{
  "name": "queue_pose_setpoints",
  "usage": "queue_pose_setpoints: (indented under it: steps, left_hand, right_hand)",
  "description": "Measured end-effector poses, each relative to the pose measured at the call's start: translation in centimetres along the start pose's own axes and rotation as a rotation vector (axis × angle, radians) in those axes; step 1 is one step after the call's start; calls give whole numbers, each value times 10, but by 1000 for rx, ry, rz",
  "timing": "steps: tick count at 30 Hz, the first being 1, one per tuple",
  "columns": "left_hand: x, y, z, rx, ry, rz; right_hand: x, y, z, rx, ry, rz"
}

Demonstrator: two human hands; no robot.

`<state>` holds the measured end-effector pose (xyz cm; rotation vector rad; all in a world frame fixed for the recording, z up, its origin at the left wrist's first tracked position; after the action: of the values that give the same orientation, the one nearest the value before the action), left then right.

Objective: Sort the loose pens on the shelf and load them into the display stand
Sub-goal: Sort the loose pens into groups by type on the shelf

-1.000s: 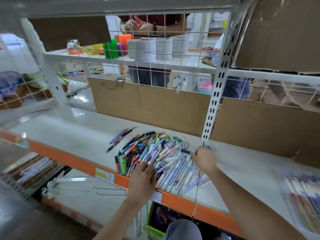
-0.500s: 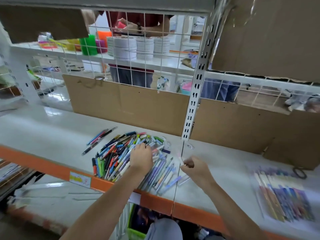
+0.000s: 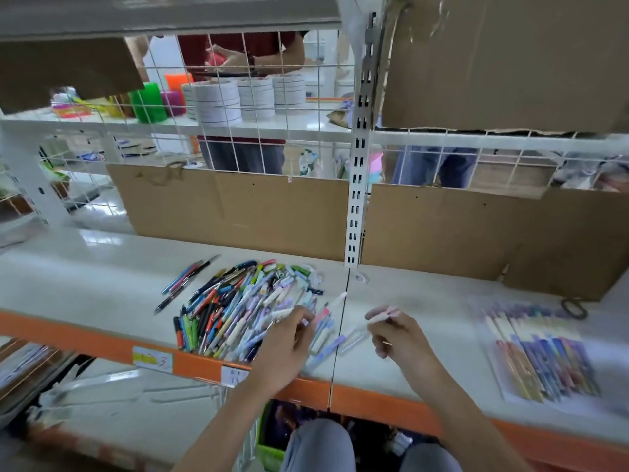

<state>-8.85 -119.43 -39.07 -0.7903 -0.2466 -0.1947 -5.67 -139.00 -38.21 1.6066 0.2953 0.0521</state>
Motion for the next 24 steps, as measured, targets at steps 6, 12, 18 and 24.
queue_pose_setpoints:
  steps: [6, 12, 18, 24]
  left_hand:
    - [-7, -17, -14, -96, 64, -25]
    - [-3, -25, -15, -114, 79, -30]
    - [-2, -42, -19, -104, 123, -57]
    - [5, -60, -17, -133, 92, -56]
  right_hand:
    - [-8, 13, 10, 247, -25, 70]
    - [-14, 22, 28, 272, -82, 123]
    - [-21, 23, 30, 118, 27, 136]
    - [-22, 34, 35, 237, -114, 214]
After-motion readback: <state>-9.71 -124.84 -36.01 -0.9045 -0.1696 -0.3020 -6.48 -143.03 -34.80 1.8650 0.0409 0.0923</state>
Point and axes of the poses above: each hand's wrist, its own x-axis towards the middle knuckle, its own z-axis out of the back of the hand, y = z × x, the point moved 3 cm from there along x, towards the middle knuckle, and after that the axes turned 3 degrees about y, right-handed, at the moved point
